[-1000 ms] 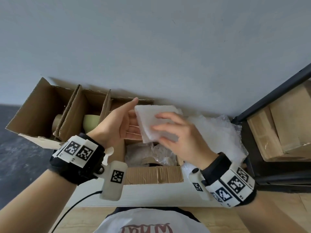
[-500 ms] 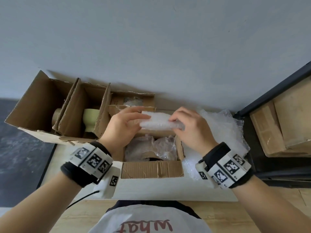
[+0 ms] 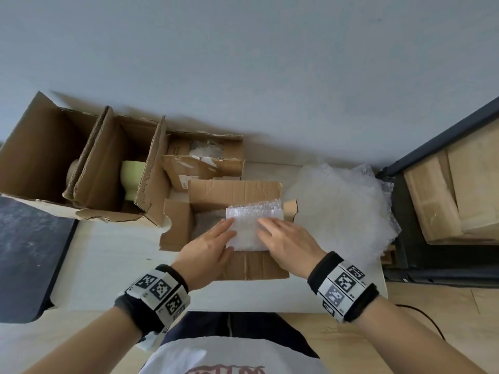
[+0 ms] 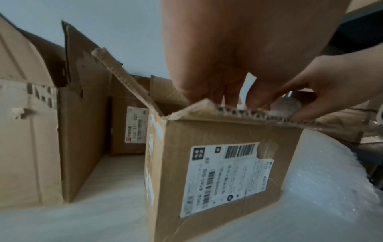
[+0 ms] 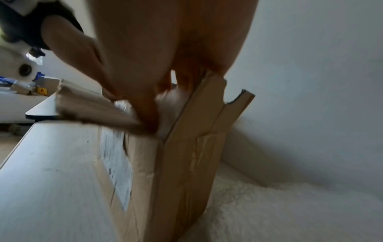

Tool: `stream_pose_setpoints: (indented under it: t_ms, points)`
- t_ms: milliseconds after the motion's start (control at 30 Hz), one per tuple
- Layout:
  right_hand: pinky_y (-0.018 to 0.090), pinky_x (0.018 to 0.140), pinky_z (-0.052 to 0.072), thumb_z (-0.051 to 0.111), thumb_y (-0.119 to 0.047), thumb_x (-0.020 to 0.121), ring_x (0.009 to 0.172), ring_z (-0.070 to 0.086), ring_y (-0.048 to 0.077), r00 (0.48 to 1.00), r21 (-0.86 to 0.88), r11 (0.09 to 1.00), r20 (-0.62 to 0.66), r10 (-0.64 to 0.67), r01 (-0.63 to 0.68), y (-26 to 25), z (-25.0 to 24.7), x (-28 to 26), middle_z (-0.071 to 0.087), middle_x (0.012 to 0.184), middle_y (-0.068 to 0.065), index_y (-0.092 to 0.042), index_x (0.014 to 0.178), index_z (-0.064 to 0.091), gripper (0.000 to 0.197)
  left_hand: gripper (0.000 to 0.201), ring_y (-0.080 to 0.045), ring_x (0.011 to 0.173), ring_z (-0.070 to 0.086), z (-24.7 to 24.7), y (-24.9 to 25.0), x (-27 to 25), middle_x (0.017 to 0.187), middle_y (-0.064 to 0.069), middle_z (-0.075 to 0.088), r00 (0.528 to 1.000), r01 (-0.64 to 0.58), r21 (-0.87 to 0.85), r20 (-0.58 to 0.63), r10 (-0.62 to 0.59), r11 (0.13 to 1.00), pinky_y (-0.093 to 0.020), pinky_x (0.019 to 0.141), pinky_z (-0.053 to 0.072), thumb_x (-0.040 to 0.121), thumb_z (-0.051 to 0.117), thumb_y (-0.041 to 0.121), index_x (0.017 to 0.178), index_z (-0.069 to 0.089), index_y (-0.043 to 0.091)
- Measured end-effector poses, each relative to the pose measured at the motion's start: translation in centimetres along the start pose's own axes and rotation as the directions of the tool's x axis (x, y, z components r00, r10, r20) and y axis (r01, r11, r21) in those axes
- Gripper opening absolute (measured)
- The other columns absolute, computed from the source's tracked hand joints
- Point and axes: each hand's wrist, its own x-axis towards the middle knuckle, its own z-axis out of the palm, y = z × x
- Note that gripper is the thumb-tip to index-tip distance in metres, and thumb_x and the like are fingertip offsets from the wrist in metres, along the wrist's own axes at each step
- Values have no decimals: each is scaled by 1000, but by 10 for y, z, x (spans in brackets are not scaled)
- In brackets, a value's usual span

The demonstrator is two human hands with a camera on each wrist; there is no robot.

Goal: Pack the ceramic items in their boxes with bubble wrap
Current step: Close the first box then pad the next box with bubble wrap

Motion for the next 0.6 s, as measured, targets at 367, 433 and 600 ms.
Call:
stream_pose_setpoints:
  t_ms: [367, 433, 600]
  points:
    - [40, 81, 48, 47, -6, 95, 110, 56, 31, 952, 43, 971, 215, 220, -234, 1, -3, 28, 43, 133, 17, -1, 130, 40, 37, 49, -15, 147, 4, -3, -2, 6, 160, -1, 7, 964, -161, 415, 260, 53, 895, -41, 118, 2, 100, 17, 50, 134, 42, 27]
    - [43, 85, 47, 40, -2, 96, 114, 54, 34, 933, -23, 970, 268, 241, -244, -3, 0, 38, 46, 132, 19, 2, 131, 41, 35, 48, -14, 146, 6, -3, -5, 10, 159, -1, 11, 949, -152, 382, 314, 27, 911, -42, 118, 2, 100, 17, 50, 135, 40, 27]
    - [44, 89, 45, 31, 1, 97, 119, 51, 34, 894, -130, 960, 353, 278, -247, -13, 5, 52, 49, 132, 22, 7, 131, 41, 36, 42, -14, 146, 3, -7, -3, 24, 159, -3, 11, 894, -123, 278, 448, -15, 953, -46, 117, -4, 100, 19, 49, 125, 43, 26]
